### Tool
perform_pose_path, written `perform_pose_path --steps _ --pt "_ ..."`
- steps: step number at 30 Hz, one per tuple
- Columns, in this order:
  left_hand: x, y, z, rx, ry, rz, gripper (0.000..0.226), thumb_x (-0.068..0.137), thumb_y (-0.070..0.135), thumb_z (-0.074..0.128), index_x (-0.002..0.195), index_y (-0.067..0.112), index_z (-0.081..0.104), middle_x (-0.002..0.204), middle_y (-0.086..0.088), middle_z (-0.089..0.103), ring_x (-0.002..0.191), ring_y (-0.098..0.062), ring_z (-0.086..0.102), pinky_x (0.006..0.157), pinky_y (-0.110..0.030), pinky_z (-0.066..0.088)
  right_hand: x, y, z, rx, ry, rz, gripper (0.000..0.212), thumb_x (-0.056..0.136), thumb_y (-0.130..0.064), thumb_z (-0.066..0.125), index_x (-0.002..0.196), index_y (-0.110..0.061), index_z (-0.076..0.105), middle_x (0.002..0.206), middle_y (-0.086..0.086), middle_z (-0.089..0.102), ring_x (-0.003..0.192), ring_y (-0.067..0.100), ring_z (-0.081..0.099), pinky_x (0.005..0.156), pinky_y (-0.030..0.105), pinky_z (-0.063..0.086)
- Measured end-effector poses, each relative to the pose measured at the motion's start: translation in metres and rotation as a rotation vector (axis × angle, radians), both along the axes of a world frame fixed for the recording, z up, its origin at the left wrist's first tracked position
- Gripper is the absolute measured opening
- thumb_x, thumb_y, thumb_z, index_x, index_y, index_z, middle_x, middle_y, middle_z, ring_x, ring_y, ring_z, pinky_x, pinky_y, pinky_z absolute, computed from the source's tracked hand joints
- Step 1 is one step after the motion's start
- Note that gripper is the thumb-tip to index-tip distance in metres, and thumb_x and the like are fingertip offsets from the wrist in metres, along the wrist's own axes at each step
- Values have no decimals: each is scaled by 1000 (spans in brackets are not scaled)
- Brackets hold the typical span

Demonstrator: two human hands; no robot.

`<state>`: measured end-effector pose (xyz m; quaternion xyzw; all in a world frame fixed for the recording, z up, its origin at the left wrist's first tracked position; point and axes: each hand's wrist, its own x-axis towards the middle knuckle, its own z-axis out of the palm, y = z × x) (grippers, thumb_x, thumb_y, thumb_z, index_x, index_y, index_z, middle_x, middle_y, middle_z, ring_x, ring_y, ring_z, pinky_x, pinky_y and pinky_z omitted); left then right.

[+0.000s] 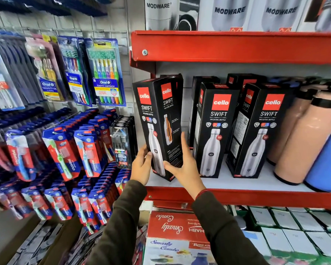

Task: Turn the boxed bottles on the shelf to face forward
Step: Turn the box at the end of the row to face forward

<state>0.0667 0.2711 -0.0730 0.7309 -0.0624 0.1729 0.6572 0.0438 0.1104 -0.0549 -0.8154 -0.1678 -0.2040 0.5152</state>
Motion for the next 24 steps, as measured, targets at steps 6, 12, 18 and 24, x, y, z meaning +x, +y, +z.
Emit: perform_pose_path --steps 6,12,18,24 --pt "-8 -4 -5 -5 -76 38 25 101 19 47 111 41 54 113 18 63 103 5 61 102 -39 49 1 -2 -4 -91 -23 19 83 95 -22 61 154 -42 7 165 -10 10 147 -10 5 113 4 8" --pt "-4 -10 -15 33 -88 94 25 99 22 51 119 37 51 116 22 61 102 14 60 93 -23 48 3 -3 -8 -56 3 -2 73 98 -6 52 156 -32 17 161 -3 28 147 10 27 120 41 30" --pt "-4 -16 -13 94 -83 115 29 97 24 53 125 34 51 122 14 61 107 -2 61 84 -7 45 6 -4 -14 -46 40 -56 74 99 -4 49 156 -34 13 157 -2 36 138 7 37 117 34 32" --pt "-7 -17 -9 117 -80 115 25 98 25 52 122 32 52 116 19 59 102 6 59 83 -6 44 7 -1 -17 -30 42 -78 69 101 -6 46 156 -31 13 157 -1 35 136 4 37 110 17 28"
